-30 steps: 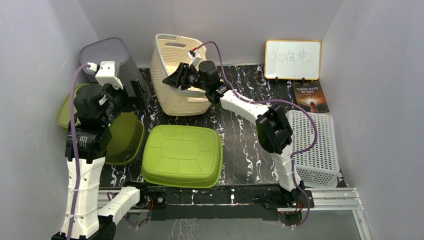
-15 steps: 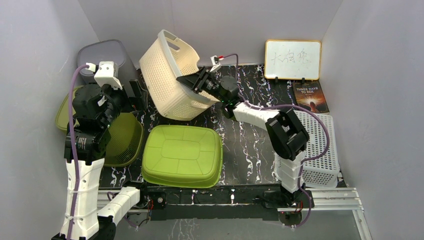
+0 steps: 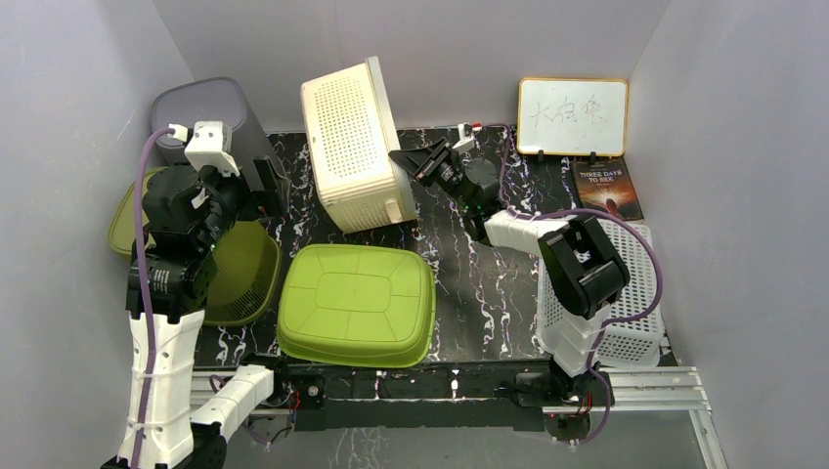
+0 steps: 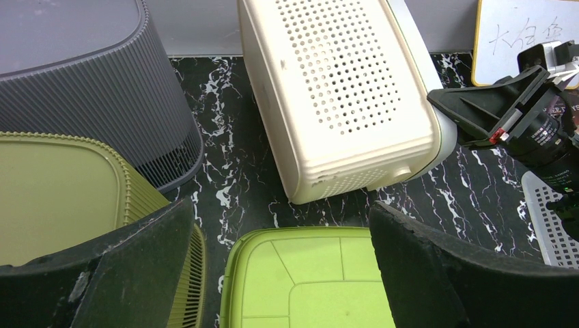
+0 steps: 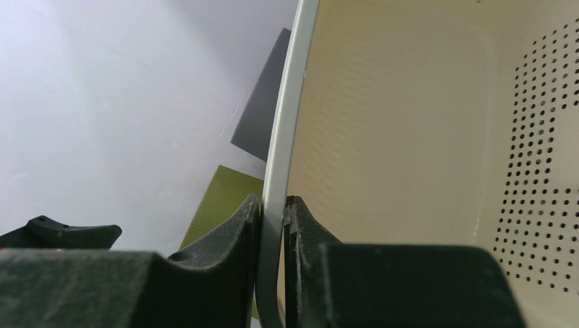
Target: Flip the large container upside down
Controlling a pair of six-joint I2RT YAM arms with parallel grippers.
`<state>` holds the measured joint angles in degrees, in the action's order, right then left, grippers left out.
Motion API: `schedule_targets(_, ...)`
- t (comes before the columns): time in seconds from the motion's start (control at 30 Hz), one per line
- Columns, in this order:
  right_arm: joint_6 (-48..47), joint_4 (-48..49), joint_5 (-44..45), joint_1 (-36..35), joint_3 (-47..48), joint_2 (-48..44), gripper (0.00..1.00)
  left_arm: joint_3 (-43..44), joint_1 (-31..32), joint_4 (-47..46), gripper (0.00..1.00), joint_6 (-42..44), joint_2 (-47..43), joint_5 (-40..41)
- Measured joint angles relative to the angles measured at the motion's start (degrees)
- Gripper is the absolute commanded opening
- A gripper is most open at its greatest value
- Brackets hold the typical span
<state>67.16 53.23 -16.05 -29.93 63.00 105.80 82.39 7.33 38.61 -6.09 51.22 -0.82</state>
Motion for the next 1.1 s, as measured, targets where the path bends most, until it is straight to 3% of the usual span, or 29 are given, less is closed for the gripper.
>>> schedule_targets(0.13, -0.7, -0.2, -1.3, 1.0, -1.0, 0.0, 0.41, -0.1, 0.0, 0.0, 0.98, -0.1, 0.0, 0.0)
schedule_targets(0.27, -2.7, -1.0, -4.4, 1.1, -1.0, -0.1, 0.53, -0.8, 0.0, -0.1, 0.98, -0.2, 0.0, 0.0)
schedule_targets(0.8, -6.0, -9.6, -12.8, 2.3, 6.7, 0.1, 0.54, -1.9, 0.0, -0.9, 0.98, -1.0, 0.1, -0.3)
schedule_targets(1.1, -5.9, -10.7, -14.4, 2.3, 9.3, 2.6, 0.39, -2.1, 0.0, -0.9, 0.98, -1.0, 0.1, -0.6)
